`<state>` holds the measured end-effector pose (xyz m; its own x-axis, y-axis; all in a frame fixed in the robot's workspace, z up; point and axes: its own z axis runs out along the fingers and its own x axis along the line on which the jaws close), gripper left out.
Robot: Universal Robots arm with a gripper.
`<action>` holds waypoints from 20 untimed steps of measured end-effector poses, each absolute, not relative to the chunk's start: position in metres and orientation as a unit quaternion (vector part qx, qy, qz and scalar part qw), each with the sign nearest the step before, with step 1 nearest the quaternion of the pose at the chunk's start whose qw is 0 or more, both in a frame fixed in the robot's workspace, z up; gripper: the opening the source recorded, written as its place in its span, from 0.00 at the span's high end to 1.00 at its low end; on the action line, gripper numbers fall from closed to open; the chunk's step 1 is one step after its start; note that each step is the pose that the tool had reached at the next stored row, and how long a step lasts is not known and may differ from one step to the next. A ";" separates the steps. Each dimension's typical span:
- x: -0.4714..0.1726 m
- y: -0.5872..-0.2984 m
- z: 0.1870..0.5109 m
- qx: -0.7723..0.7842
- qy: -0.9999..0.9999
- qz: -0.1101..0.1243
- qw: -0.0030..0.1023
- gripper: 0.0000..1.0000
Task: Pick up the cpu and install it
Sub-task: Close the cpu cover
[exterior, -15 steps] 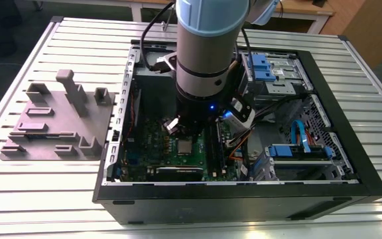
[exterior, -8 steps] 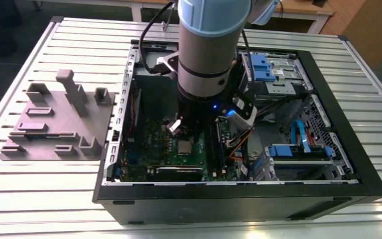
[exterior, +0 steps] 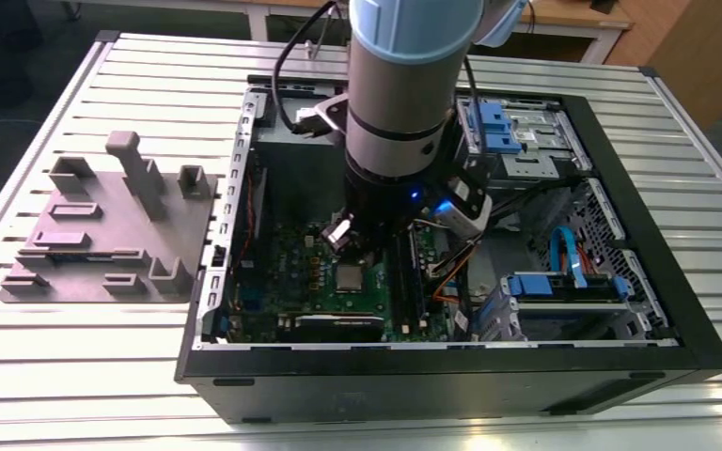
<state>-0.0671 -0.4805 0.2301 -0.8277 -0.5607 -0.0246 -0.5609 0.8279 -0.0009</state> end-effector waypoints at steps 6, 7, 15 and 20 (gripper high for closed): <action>-0.060 -0.476 0.230 -0.296 0.955 0.006 0.013 0.90; -0.060 -0.476 0.230 -0.299 0.954 0.007 0.013 0.90; -0.060 -0.476 0.227 -0.352 0.936 0.008 0.013 0.90; -0.054 -0.473 0.226 -0.353 0.935 0.012 0.015 0.90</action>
<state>-0.0543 -0.4725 0.2265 -0.7497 -0.6609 -0.0355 -0.6616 0.7498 0.0112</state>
